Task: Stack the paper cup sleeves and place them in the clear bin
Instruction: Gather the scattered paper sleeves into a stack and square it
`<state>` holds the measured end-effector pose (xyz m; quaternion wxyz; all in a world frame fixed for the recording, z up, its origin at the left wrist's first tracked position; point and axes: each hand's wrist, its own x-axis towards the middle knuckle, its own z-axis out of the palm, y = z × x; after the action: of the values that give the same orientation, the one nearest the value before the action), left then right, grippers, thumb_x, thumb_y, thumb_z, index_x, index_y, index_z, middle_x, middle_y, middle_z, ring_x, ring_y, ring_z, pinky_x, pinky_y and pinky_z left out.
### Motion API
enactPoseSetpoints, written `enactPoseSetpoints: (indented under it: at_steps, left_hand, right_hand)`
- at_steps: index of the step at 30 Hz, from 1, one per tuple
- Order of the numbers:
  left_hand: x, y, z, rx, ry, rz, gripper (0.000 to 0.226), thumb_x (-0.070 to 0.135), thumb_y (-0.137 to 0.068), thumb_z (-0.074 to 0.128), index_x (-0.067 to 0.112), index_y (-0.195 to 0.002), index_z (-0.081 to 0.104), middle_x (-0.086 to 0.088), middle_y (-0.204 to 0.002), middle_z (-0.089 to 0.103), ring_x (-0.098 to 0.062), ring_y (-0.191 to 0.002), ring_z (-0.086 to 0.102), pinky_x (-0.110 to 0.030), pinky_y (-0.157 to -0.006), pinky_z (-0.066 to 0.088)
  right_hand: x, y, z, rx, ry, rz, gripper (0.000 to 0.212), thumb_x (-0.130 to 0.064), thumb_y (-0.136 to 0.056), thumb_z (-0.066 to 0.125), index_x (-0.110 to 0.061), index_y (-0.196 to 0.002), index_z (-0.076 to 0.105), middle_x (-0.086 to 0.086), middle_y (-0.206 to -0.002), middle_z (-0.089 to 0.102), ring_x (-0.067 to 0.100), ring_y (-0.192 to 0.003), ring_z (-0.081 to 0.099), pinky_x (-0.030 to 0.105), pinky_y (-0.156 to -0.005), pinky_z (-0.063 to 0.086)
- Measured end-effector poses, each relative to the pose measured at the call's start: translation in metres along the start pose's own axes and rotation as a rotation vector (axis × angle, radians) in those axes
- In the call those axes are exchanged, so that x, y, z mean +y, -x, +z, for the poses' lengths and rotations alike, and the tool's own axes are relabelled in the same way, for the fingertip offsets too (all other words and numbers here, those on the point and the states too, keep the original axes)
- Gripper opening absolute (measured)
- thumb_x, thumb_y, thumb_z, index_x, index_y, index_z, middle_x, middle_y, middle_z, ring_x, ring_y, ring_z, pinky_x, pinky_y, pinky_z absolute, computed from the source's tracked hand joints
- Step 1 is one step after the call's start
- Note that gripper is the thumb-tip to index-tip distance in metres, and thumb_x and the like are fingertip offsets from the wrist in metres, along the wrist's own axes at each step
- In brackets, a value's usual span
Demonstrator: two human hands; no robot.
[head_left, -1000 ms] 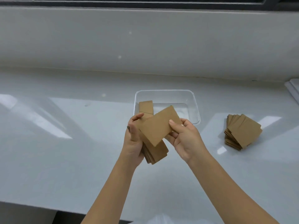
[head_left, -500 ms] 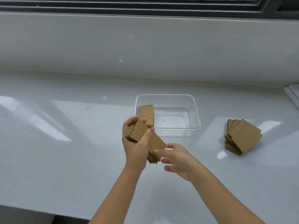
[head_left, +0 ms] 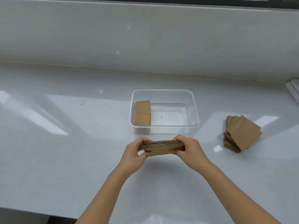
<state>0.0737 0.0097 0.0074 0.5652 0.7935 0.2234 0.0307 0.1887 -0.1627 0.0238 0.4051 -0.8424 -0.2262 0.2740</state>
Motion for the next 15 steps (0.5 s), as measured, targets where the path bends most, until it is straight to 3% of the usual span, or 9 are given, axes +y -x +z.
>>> enactPoseSetpoints:
  at_steps: [5,8,11,15]
  left_hand:
    - [-0.016,-0.002,0.044,0.126,-0.014,-0.044,0.057,-0.016,-0.066,0.041,0.037,-0.087,0.044,0.003,-0.095,0.057,-0.015,-0.090,0.055,-0.008,-0.074,0.041]
    - [-0.015,-0.005,0.048,0.170,0.038,-0.056,0.050,-0.013,-0.072,0.047,0.030,-0.097,0.046,0.007,-0.101,0.056,-0.006,-0.098,0.055,-0.006,-0.082,0.040]
    - [-0.020,-0.008,0.053,0.125,-0.002,-0.056,0.048,-0.011,-0.074,0.050,0.023,-0.108,0.045,0.003,-0.112,0.054,-0.010,-0.106,0.054,-0.012,-0.092,0.041]
    - [-0.024,-0.009,0.055,0.098,0.003,-0.064,0.046,-0.011,-0.078,0.049,0.022,-0.110,0.044,0.004,-0.111,0.052,-0.009,-0.103,0.053,-0.005,-0.087,0.039]
  right_hand:
    - [0.021,0.003,0.036,0.078,0.087,0.063,0.027,0.000,-0.072,0.062,-0.023,-0.086,0.060,-0.005,-0.074,0.063,0.019,-0.070,0.058,0.027,-0.063,0.046]
    - [0.020,-0.001,0.036,0.182,0.042,0.049,0.026,-0.010,-0.071,0.071,-0.026,-0.085,0.056,-0.008,-0.079,0.062,0.015,-0.065,0.056,0.026,-0.064,0.047]
    - [0.023,-0.003,0.038,0.117,0.107,0.043,0.027,-0.017,-0.070,0.071,-0.027,-0.089,0.054,-0.005,-0.086,0.058,0.015,-0.073,0.055,0.024,-0.065,0.042]
    - [0.029,0.001,0.043,0.161,0.091,0.027,0.023,-0.016,-0.074,0.070,-0.023,-0.093,0.060,-0.005,-0.090,0.057,0.011,-0.076,0.056,0.023,-0.068,0.042]
